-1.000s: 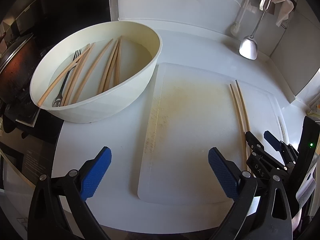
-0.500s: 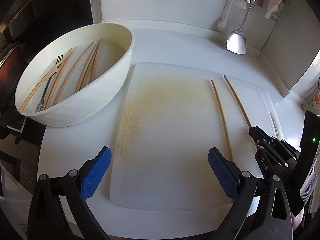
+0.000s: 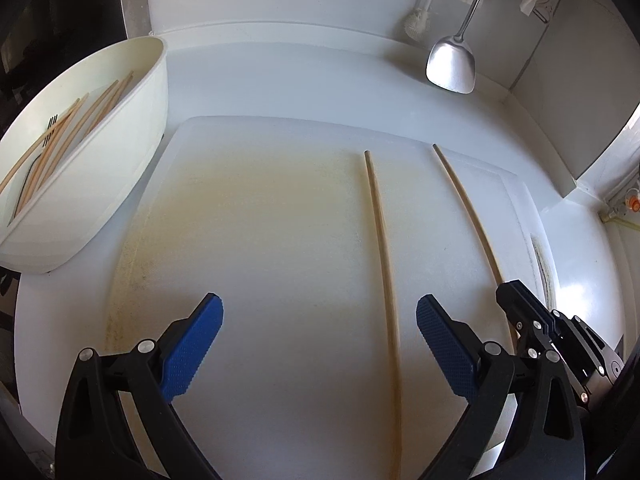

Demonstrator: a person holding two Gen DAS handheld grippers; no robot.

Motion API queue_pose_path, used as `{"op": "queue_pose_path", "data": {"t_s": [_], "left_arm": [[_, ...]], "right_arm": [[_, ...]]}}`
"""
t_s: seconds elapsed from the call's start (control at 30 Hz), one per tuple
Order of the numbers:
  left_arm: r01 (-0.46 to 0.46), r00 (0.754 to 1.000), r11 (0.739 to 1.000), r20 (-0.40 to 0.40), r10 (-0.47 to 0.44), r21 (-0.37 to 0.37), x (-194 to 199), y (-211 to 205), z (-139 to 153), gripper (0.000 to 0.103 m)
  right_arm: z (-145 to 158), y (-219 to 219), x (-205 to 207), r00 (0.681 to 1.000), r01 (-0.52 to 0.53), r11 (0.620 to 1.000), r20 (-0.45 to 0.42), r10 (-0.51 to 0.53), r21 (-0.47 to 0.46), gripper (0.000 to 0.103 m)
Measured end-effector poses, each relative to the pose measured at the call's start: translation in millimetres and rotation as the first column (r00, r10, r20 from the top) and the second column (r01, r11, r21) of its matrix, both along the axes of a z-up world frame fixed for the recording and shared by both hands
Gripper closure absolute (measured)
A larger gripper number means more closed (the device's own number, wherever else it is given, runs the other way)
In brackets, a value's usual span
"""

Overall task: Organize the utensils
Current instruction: 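Close the right gripper on one chopstick while the left gripper grasps the other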

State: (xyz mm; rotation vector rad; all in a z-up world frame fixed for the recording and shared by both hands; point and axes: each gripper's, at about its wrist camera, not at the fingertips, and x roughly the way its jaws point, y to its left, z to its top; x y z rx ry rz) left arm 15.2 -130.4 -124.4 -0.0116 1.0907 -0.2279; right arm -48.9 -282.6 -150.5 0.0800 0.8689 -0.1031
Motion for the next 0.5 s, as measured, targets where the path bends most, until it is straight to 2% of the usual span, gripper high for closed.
{"op": "queue_pose_path", "data": {"t_s": [0.27,0.5], "left_arm": [[-0.025,0.999,0.999,0.038,0.023,0.048,4.5,-14.2,-7.6,0.007],[-0.049,0.994,0.992,0.102,0.037,0.118,2.6,-23.6,-12.4,0.007]], "right_arm": [[-0.9,-24.0,-1.5,0.999,-0.032,0.998,0.018,0.031,0.048,0.095],[0.1,-26.7,4.5,0.996,-0.085,0.996,0.016,0.084,0.042,0.095]]}}
